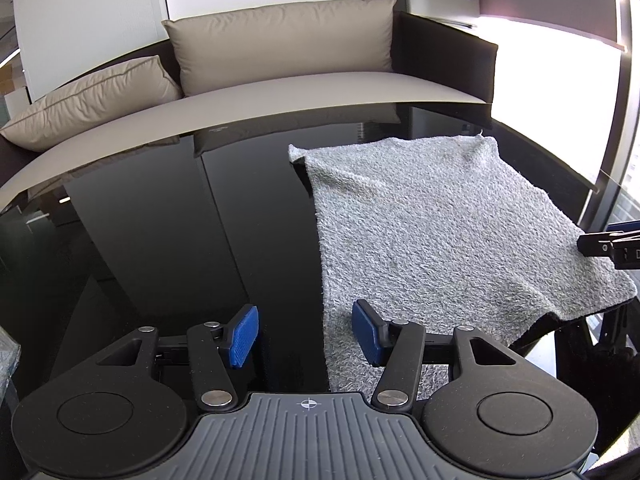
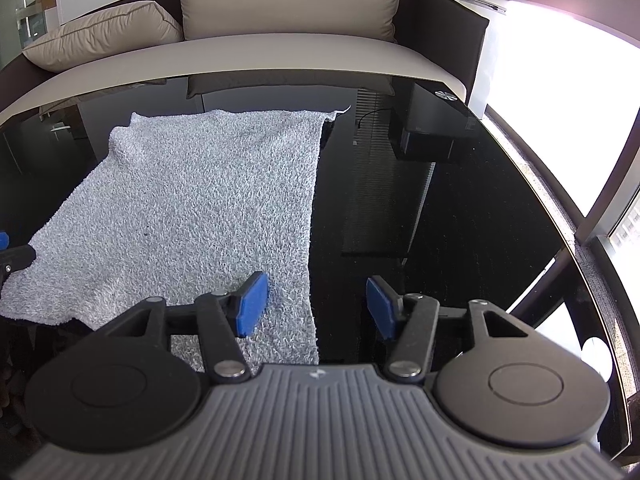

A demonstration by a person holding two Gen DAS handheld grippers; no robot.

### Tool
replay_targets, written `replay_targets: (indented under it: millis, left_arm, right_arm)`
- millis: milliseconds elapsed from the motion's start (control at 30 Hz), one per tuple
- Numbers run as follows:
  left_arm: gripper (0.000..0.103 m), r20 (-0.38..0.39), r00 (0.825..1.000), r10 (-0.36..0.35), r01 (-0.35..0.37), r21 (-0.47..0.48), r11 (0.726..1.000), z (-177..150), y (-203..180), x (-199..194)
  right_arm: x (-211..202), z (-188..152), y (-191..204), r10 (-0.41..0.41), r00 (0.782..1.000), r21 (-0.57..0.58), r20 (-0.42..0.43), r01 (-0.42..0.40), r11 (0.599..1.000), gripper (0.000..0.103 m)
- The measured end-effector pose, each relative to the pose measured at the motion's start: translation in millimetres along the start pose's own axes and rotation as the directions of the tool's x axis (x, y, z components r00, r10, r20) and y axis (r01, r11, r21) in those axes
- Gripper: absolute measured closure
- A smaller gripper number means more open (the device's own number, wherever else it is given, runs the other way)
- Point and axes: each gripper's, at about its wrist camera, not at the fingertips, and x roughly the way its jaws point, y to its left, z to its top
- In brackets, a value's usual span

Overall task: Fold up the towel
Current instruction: 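Move both open grippers over the grey towel toward one of its edges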

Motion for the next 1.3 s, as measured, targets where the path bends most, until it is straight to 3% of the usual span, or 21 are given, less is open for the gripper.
replay_targets:
  millis: [467,600,733,1067,1233,1300]
  left_arm:
    - [0.039,0.011,1.0,-0.024,0.024,-0.058,0.998,-8,2,-2]
    - [0.023,0.018,0.999,-0.04,0.041,-0.057,0.998,-9,0,-8]
    - [0.015,0.03,0.997,-0.068,0.07,-0.076,0.995,-12,4,-19]
    - [0.002,0.036,0.994,-0.106,0.108,-0.072,0.992,-25,2,-37]
    - [0.001,0.039,0.992,-0.122,0.125,-0.086,0.988,-28,3,-40]
    - [0.001,0.036,0.991,-0.127,0.13,-0.09,0.987,-29,3,-40]
  right_arm:
    - [3,-1,-6,0.003,1.0,0.025,0.029,-0.004,1.0,0.04]
    - [-5,-2,-7,0.007,0.998,0.041,0.066,-0.01,0.999,0.04]
    - [-18,-8,-13,0.033,0.997,0.059,0.075,-0.037,0.998,0.04]
    - [-39,-29,-11,0.06,0.996,0.042,0.064,-0.062,0.997,0.04]
    - [-48,-36,-10,0.081,0.994,0.041,0.069,-0.084,0.996,0.024]
    - [-51,-38,-10,0.089,0.993,0.038,0.073,-0.092,0.995,0.022]
